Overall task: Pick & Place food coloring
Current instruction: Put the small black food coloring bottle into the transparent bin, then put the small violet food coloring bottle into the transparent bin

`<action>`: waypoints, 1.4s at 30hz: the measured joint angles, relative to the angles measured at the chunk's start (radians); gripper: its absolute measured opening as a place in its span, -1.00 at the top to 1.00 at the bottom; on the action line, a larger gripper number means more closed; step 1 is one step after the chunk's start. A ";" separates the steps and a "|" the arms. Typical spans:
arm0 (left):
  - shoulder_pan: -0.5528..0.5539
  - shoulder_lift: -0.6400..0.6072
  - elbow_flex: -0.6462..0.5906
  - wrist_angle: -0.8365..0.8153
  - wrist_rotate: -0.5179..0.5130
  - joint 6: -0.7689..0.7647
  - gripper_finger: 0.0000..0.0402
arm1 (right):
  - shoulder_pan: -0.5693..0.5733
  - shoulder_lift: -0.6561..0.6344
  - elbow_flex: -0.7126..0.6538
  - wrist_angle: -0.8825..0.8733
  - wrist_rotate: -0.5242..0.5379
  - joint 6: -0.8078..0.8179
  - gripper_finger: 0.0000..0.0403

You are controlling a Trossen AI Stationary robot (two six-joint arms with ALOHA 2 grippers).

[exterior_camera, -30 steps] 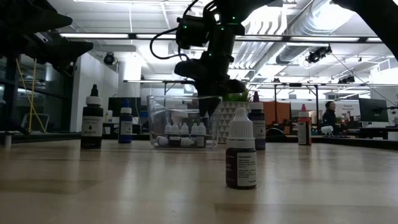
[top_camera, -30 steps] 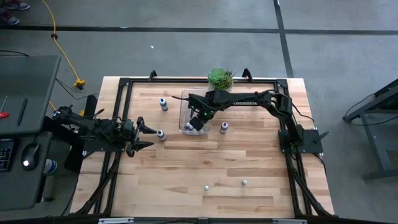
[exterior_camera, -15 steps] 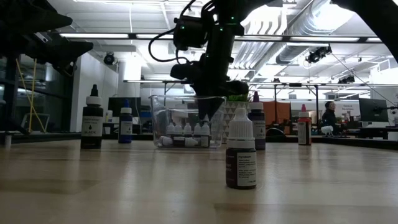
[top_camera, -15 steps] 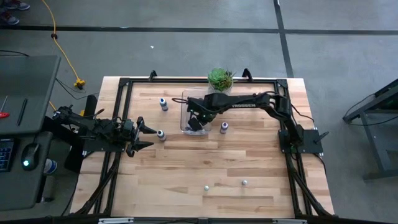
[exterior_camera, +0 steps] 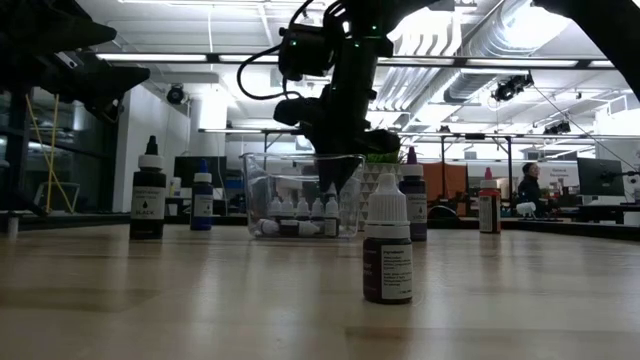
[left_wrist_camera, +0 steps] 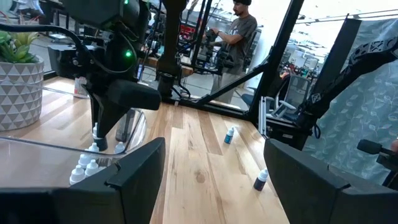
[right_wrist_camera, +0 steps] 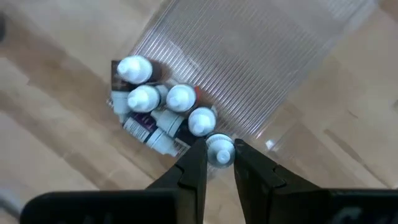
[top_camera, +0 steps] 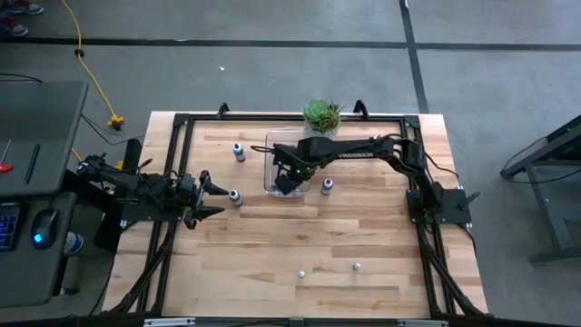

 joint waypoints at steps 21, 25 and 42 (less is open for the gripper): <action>0.000 0.000 0.000 0.000 0.000 0.000 -0.35 | 0.000 0.000 0.000 -0.026 0.009 -0.016 0.61; 0.000 0.000 0.000 0.000 0.000 0.000 -0.35 | 0.000 0.000 0.000 -0.026 0.021 -0.016 0.61; 0.000 0.000 0.000 0.000 0.000 0.000 -0.35 | 0.000 0.000 0.000 -0.026 0.019 -0.019 0.33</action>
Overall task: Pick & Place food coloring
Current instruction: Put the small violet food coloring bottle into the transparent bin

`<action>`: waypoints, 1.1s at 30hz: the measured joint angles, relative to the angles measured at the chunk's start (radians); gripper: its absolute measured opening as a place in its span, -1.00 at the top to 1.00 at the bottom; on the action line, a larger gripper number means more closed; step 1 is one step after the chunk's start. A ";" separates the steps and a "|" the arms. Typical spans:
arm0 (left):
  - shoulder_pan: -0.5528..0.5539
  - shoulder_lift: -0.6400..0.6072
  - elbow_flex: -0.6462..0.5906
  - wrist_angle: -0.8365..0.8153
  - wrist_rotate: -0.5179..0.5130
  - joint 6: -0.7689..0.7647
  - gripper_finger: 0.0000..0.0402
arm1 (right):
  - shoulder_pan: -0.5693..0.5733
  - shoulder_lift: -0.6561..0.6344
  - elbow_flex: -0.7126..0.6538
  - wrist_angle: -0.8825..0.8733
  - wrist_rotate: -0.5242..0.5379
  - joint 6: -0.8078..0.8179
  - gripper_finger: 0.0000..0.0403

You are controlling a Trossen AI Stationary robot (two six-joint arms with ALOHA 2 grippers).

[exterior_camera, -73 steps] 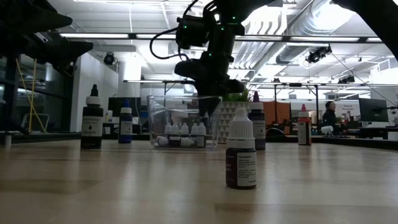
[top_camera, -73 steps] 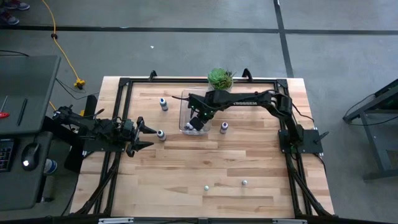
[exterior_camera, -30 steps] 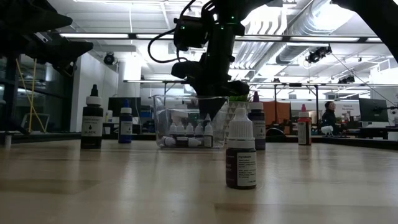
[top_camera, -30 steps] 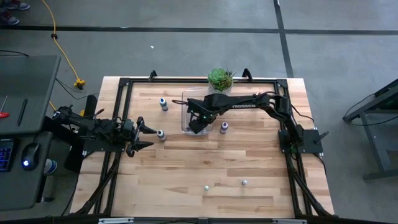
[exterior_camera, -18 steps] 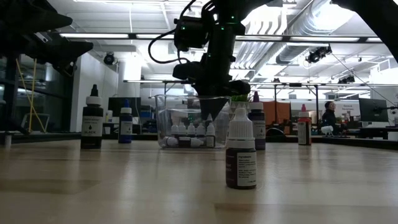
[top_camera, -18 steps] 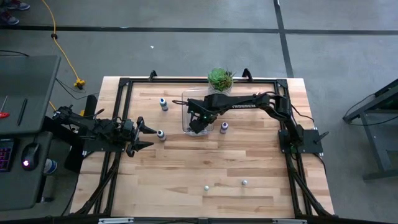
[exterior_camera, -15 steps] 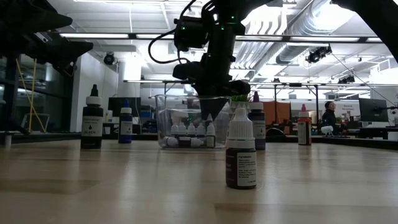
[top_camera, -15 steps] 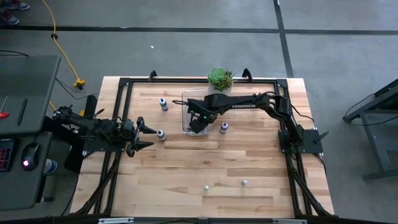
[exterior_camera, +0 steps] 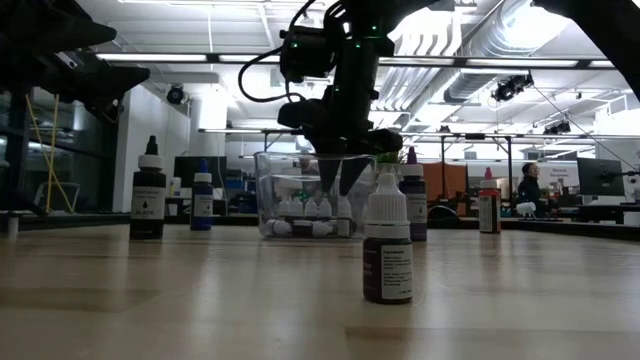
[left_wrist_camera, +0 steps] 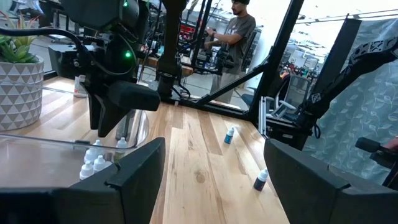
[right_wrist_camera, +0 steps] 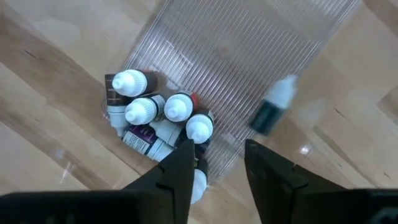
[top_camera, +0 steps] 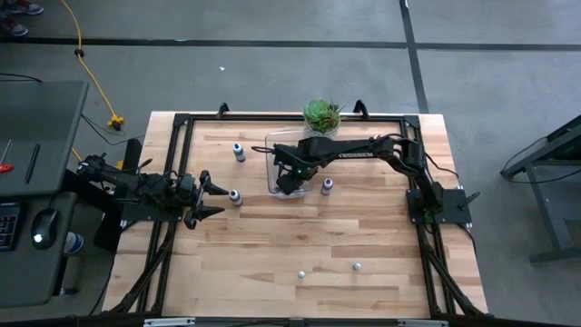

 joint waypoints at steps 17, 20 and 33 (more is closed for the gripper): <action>0.000 0.000 0.000 0.000 0.000 0.000 -0.35 | 0.002 -0.005 0.171 -0.047 0.100 -0.081 0.25; 0.000 0.000 0.000 0.000 0.000 0.000 -0.35 | 0.017 -0.005 0.258 -0.100 0.135 -0.130 0.25; 0.000 0.000 0.000 0.000 0.000 0.000 -0.35 | 0.282 -0.007 0.530 -0.414 0.135 -0.299 0.25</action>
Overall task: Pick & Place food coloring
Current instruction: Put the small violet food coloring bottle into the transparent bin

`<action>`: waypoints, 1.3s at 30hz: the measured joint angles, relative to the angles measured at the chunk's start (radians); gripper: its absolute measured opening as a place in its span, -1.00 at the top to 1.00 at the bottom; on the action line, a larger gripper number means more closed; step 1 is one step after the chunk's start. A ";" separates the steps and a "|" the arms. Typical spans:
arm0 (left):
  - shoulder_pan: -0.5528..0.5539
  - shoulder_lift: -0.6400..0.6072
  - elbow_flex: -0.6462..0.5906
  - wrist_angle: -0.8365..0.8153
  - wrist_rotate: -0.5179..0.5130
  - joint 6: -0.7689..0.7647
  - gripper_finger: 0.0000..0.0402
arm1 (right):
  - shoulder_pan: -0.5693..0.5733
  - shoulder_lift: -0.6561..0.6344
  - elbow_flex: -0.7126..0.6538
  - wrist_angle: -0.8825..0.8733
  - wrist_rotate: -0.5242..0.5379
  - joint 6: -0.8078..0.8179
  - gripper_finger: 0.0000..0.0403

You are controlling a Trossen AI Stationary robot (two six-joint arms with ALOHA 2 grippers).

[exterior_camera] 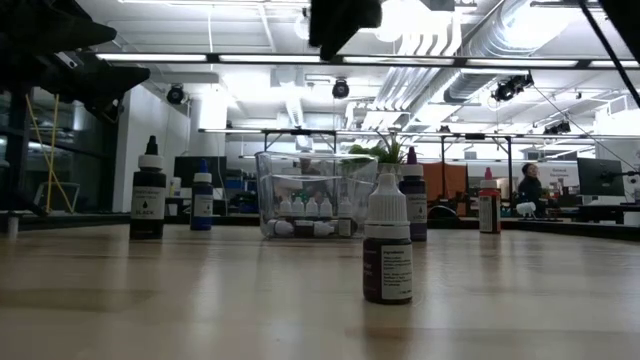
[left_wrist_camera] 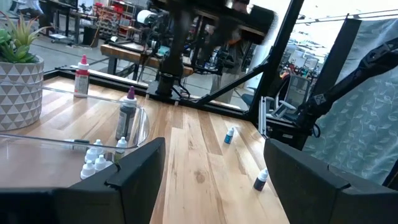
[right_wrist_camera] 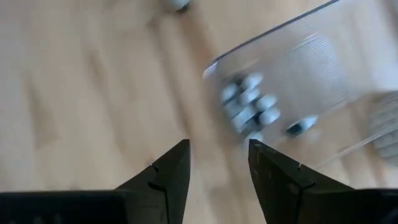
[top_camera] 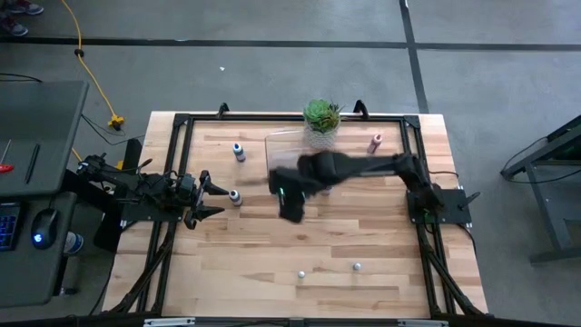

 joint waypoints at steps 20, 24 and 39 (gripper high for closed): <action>0.000 0.000 0.000 0.000 0.000 0.000 -0.35 | 0.363 -0.010 -0.012 -0.119 -0.030 0.077 0.25; 0.000 0.000 0.000 0.000 0.000 0.000 -0.35 | 0.397 -0.010 -0.044 -0.096 -0.051 0.112 0.25; 0.000 0.000 0.000 0.000 0.000 0.000 -0.35 | 0.492 -0.010 -0.193 0.161 -0.100 -0.032 0.25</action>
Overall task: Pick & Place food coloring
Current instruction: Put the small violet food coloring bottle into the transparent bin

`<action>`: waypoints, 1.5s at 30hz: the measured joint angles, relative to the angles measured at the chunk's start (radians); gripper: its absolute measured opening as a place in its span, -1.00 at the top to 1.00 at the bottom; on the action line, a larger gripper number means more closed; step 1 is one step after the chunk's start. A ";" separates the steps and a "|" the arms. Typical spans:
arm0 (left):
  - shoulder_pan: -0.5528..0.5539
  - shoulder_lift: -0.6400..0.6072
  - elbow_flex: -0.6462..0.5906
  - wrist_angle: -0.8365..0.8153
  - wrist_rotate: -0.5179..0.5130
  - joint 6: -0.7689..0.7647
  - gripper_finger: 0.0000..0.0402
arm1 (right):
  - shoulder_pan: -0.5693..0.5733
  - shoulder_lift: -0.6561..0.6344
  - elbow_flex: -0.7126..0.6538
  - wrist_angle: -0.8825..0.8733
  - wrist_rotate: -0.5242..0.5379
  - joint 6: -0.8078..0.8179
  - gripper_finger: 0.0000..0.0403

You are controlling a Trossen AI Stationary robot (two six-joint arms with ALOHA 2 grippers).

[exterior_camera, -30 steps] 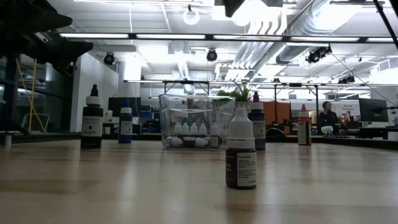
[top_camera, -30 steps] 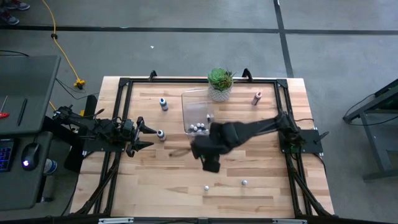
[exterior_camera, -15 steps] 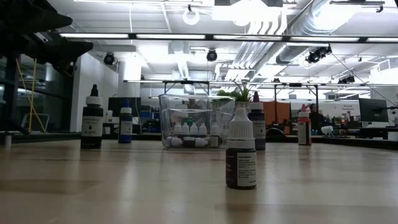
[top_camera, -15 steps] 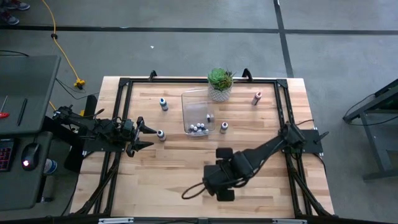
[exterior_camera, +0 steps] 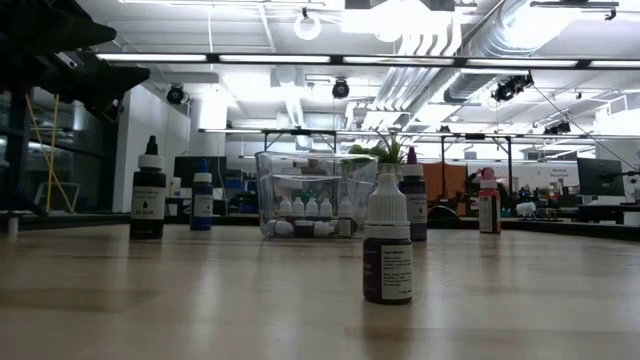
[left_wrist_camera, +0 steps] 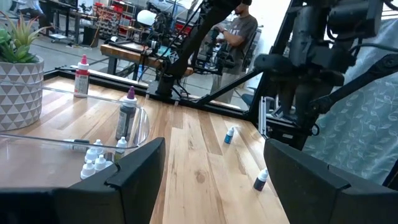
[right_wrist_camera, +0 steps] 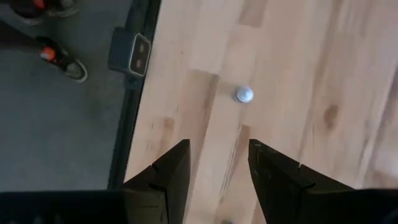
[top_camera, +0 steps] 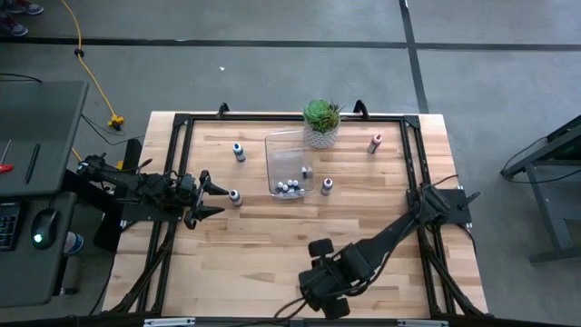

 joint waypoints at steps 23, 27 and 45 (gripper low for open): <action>0.000 0.000 0.000 0.000 0.000 0.000 -0.35 | -0.099 0.071 -0.153 0.240 -0.017 -0.140 0.25; 0.000 0.000 0.000 0.000 0.000 0.000 -0.35 | -0.105 0.088 -0.144 0.235 -0.023 -0.179 0.25; 0.000 0.000 0.000 0.000 0.000 0.000 -0.35 | -0.109 0.144 -0.142 0.224 -0.035 -0.177 0.25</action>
